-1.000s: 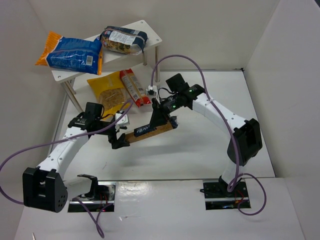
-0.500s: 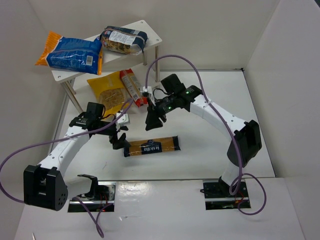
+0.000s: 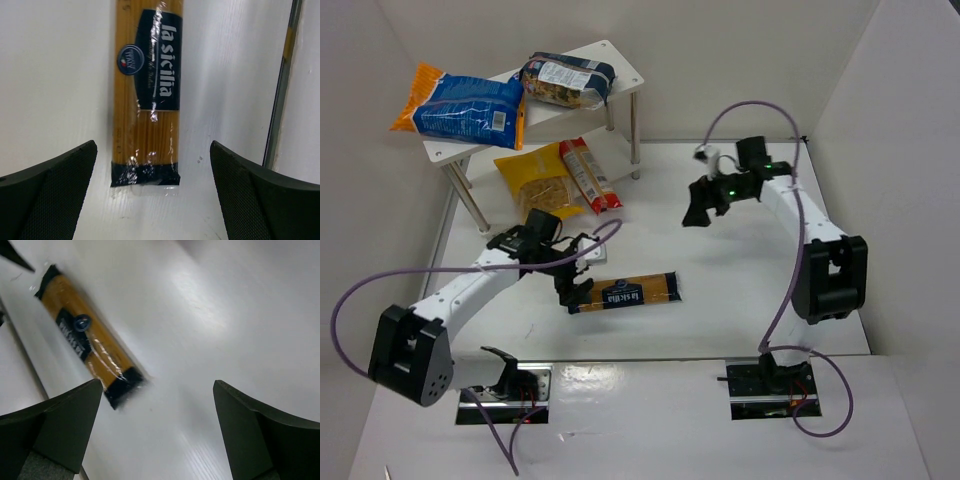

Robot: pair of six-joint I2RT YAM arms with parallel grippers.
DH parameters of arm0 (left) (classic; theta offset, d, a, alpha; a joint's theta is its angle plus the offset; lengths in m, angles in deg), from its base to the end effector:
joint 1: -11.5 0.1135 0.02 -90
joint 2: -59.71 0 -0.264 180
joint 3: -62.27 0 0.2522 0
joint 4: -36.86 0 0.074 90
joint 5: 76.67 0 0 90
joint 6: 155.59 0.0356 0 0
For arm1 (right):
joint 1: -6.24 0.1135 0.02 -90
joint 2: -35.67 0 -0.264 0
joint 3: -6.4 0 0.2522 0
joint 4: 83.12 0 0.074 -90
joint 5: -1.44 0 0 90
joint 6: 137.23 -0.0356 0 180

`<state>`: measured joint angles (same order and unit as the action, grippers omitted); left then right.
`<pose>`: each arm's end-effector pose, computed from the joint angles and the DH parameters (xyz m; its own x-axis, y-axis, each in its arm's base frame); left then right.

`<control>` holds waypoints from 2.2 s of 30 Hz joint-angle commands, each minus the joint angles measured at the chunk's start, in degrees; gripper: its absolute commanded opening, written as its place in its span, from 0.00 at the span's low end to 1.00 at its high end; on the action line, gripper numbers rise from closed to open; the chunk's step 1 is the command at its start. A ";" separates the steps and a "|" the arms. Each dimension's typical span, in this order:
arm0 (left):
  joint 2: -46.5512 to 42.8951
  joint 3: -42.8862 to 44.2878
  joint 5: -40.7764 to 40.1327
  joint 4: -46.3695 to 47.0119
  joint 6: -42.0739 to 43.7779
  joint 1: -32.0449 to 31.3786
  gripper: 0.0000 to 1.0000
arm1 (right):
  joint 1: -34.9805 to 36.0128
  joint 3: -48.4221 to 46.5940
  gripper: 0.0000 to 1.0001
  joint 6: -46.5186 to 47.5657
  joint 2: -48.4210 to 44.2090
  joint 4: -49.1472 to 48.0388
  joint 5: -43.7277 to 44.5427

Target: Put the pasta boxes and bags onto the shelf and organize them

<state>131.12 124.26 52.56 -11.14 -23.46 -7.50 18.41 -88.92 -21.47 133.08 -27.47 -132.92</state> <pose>0.2190 -0.0992 0.2369 -0.2057 0.6204 -0.7568 0.9603 0.2769 -0.0340 0.3458 0.1000 0.2820 -0.5204 -0.4301 -0.7377 -0.8235 0.4811 0.3005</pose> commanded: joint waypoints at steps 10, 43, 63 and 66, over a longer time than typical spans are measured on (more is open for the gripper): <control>7.24 -4.80 -20.24 17.97 -9.07 -13.60 0.99 | -8.03 6.59 1.00 -3.08 -13.56 -0.49 -1.17; 21.13 0.02 -27.45 18.60 -12.25 -20.47 0.99 | -8.03 8.26 1.00 -0.89 -15.14 -0.49 -5.03; 16.66 8.98 -21.74 11.13 -16.46 -16.78 0.00 | -7.51 9.40 1.00 0.16 -16.19 -0.49 -5.12; 14.11 11.27 -19.02 10.60 -19.01 -14.67 0.00 | -6.98 9.40 1.00 0.17 -16.19 -0.49 -5.12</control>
<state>150.82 131.91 29.34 -1.37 -38.73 -24.33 10.56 -79.91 -22.26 119.48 -27.55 -137.10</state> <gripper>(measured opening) 0.328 0.999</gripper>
